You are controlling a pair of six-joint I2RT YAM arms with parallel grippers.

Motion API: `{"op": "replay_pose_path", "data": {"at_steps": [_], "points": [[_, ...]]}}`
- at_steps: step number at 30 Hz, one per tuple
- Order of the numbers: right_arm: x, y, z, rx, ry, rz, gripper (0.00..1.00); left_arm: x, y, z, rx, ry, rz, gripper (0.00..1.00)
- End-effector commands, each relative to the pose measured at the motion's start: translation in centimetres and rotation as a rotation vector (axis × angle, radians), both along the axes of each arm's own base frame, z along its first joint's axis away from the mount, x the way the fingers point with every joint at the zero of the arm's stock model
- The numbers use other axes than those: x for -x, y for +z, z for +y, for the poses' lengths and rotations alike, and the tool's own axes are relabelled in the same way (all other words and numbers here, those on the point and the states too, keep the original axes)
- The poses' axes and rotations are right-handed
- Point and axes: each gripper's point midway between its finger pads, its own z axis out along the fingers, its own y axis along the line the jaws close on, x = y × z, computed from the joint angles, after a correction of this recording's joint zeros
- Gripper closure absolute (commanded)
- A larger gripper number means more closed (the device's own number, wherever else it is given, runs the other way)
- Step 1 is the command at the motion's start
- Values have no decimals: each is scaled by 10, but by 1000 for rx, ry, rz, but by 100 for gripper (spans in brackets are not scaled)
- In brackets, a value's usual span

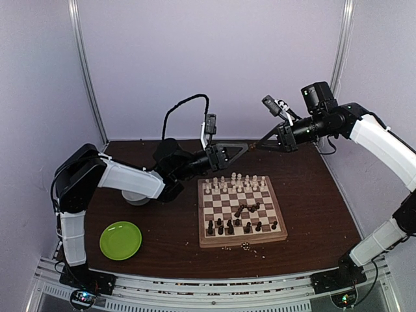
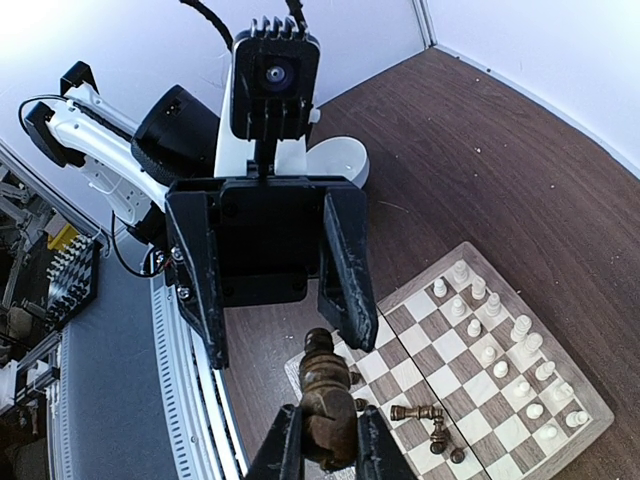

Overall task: Set up the chess pieces on the board
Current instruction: Pick up the knight from the chess pile, then place the knight at b8.

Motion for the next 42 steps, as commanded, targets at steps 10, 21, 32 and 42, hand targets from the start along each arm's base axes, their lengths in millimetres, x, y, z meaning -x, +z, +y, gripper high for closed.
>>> {"op": "replay_pose_path", "data": {"at_steps": [10,21,32,42], "points": [[2,24,-8,-43,-21,-58,96,4,0,-6,8,-37,-11,62],[0,16,-7,-30,-22,-40,95,3,-1,-8,8,-45,-10,86],[-6,2,-45,77,-110,-65,95,-16,-15,9,-79,30,25,100],[49,-123,-66,511,83,-1,95,-33,-36,36,-435,221,-53,100]]}}
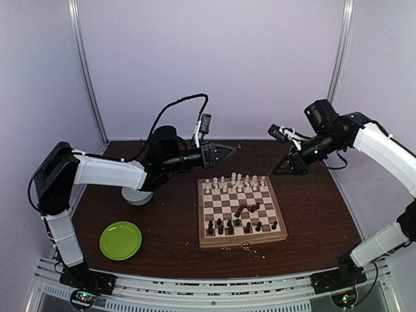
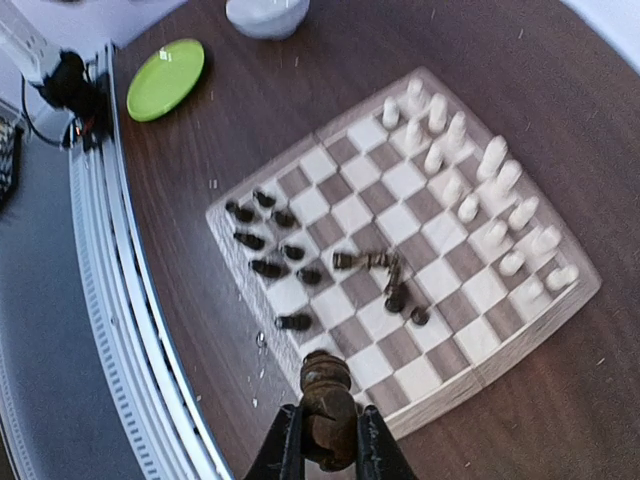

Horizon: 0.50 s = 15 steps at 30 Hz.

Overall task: Set up the chess pieces on the board
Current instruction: Place the knight at b8.

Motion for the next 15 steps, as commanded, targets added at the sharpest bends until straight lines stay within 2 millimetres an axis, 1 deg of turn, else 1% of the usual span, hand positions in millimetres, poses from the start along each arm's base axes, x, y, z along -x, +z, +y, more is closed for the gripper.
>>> {"op": "replay_pose_path", "data": {"at_steps": [1,4,8,11,15], "points": [[37,-61,-15,254,116,12,95,-4,-1,16,-165,74,-95,100],[48,-85,-15,367,184,-23,96,-10,-7,24,-238,120,-102,100],[64,-114,-8,463,273,-29,96,-16,-8,32,-276,168,-109,100],[68,-131,-4,515,307,-28,96,-17,-6,34,-281,180,-102,100],[68,-144,3,551,330,-28,96,-19,-8,36,-292,195,-87,100]]}}
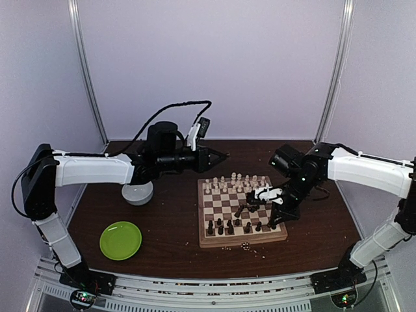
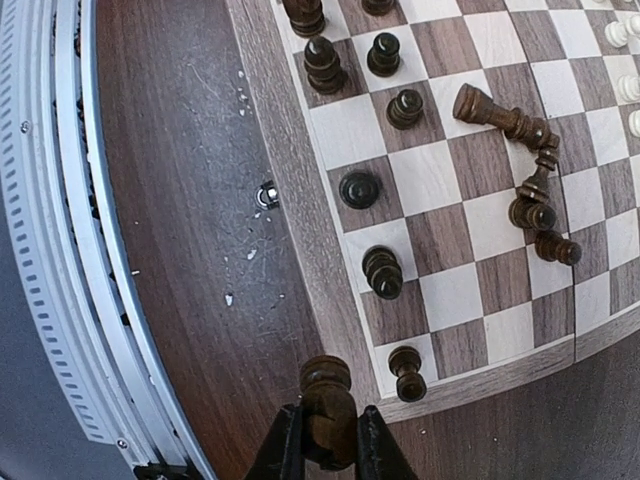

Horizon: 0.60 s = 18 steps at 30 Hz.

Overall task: Set up the chess pieces on the board
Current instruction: Place the knight at b8.

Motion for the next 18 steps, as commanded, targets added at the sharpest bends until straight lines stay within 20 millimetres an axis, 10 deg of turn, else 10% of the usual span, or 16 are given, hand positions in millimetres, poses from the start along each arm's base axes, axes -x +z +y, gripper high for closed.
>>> {"op": "replay_pose_path", "data": {"at_steps": [1,18], "points": [[-11,-15,2,60,16,-56,96,-6,22,7,10,36,-49,100],[-22,-50,6,156,35,-33,95,-7,20,9,-9,39,-41,100]]}}
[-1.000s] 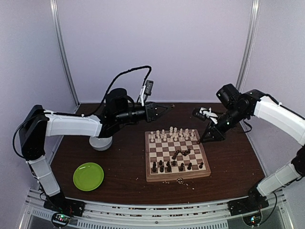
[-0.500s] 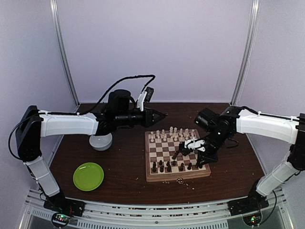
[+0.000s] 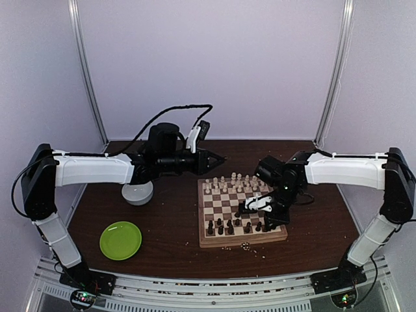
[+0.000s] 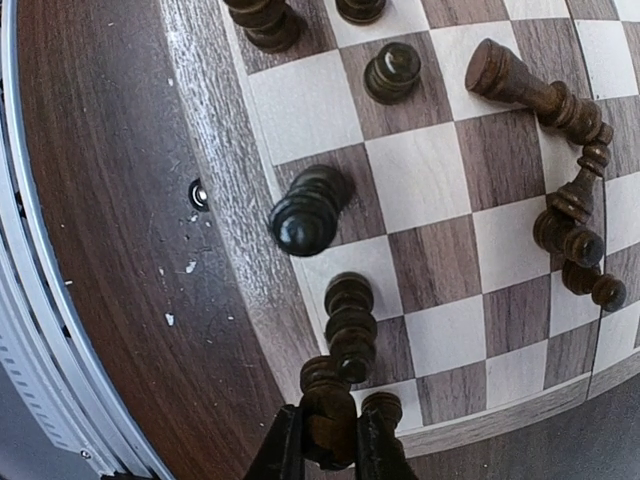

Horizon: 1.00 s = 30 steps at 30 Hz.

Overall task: Set up the chess pieces on the board
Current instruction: Place the knight at b8.

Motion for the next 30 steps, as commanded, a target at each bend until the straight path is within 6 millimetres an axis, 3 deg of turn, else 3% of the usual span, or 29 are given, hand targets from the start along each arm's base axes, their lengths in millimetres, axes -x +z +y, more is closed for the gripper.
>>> {"op": "replay_pose_path", "data": {"at_steps": [1,16,22,25,30], "points": [[-9,-3,1,22,10,-44,95,-4,34,4,47,10,-66,100],[-12,-15,-2,56,11,-40,93,-4,34,2,35,-1,-66,100],[-12,-17,-3,60,8,-42,83,-5,33,2,24,-3,-64,100],[-12,-12,-2,50,6,-54,78,-5,32,1,5,-8,-63,100],[-9,13,-3,5,8,-77,67,-2,19,4,-132,-36,-35,100]]}}
